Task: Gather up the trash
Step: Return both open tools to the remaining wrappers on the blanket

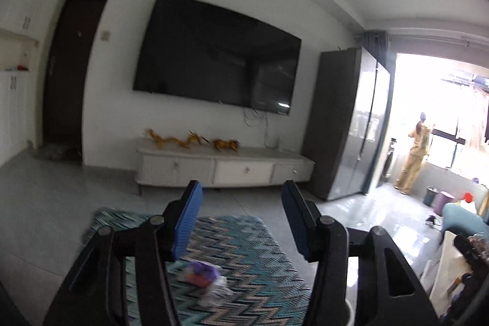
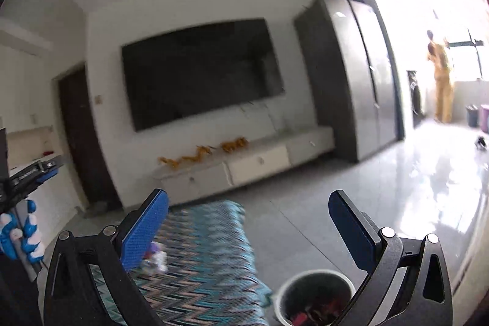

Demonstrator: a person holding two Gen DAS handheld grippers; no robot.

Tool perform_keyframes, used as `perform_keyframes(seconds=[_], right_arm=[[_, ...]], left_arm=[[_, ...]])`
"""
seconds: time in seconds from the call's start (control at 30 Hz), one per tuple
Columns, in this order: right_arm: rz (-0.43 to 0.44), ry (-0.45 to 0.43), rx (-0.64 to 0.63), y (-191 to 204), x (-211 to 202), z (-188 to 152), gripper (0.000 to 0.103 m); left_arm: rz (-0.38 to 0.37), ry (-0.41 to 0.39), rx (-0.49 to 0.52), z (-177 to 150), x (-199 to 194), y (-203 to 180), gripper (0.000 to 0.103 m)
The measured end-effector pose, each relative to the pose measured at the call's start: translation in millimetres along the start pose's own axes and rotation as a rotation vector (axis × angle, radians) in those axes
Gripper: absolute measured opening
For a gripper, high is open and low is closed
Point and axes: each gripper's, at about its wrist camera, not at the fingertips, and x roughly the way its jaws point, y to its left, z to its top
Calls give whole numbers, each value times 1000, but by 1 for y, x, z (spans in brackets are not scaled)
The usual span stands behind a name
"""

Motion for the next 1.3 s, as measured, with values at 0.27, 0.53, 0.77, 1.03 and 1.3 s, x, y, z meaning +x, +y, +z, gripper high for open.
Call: perform_keyframes(seconds=[0.27,0.53,0.77,1.03,1.3], right_arm=[[125,-107,-15,32,-33,22,103],[168,-129,-33,54,-32,32,103],[180,-51,-77,71,1,26,103],[204,108,-112,86,79,1,103],[278,406,-154,122,201,-75,102]], left_arm=[[75,-93,13,49,-60,38,53],[128,-82,19,52,-70,74,57],[164,-16,-14,29,-40,99,57],[157,156,-47,-31,46,122,57],[58,446,-96,-123,162,134,57]])
